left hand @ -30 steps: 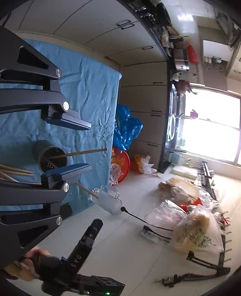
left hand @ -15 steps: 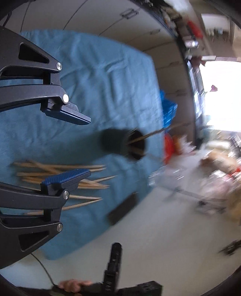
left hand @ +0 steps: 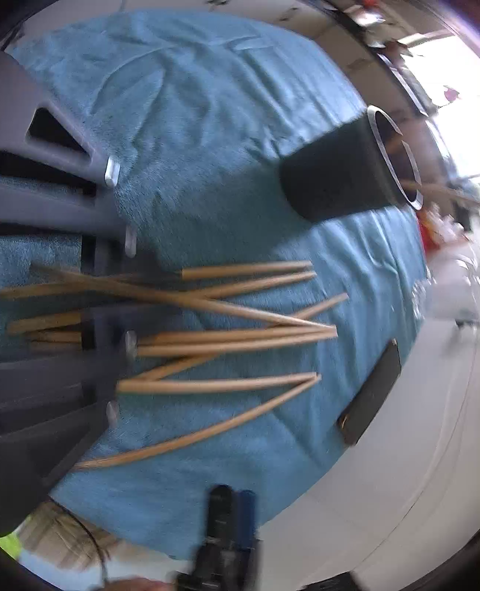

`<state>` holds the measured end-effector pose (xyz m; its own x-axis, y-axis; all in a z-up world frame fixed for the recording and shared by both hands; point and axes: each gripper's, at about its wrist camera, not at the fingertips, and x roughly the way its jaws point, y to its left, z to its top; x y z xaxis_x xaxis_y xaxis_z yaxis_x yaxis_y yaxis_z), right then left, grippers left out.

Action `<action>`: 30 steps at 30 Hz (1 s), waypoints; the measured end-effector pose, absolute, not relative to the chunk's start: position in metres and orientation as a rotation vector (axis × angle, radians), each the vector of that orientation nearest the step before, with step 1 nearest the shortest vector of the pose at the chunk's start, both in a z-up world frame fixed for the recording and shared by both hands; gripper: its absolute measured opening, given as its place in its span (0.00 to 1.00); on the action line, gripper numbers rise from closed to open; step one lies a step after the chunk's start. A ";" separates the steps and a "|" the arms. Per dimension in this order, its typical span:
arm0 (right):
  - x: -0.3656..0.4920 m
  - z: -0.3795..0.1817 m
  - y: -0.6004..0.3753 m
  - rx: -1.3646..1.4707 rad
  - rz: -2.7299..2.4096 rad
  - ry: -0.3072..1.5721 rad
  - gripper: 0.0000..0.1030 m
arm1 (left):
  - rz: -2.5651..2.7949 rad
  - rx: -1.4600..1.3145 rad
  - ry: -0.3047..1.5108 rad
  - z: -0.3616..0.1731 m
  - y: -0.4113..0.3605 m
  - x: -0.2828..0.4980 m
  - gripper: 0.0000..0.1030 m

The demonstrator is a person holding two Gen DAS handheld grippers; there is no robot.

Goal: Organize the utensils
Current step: 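Grasp another wooden chopstick from the pile with the left gripper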

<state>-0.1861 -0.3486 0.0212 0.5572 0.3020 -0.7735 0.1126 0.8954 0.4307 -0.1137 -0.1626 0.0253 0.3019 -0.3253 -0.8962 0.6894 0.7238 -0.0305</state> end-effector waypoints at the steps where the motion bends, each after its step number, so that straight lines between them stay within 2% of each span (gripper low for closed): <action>1: -0.183 0.018 -0.343 0.459 0.123 0.985 0.67 | -0.674 0.365 1.068 0.025 -0.157 -0.109 0.06; 6: -0.165 0.008 -0.313 0.332 0.095 0.996 0.64 | -0.577 0.264 1.110 0.018 -0.130 -0.092 0.06; 9: -0.163 0.008 -0.306 0.241 0.041 0.988 0.45 | -0.566 0.160 1.139 0.014 -0.106 -0.086 0.07; 11: -0.164 0.008 -0.309 0.218 0.013 0.996 0.25 | -0.556 0.108 1.163 0.014 -0.092 -0.086 0.08; 12: -0.165 0.009 -0.313 0.222 0.003 1.003 0.23 | -0.552 0.091 1.175 0.014 -0.085 -0.087 0.08; 16: -0.174 0.010 -0.329 0.219 -0.057 1.033 0.23 | -0.540 0.092 1.238 0.017 -0.072 -0.095 0.09; 20: -0.173 0.008 -0.342 0.256 -0.070 1.062 0.29 | -0.592 0.106 1.230 0.035 -0.083 -0.086 0.09; 23: -0.163 0.007 -0.348 0.279 -0.078 1.072 0.29 | -0.569 0.164 1.166 0.044 -0.103 -0.076 0.19; 30: -0.135 0.007 -0.354 0.284 -0.084 1.090 0.29 | -0.557 0.140 1.177 0.025 -0.138 -0.030 0.20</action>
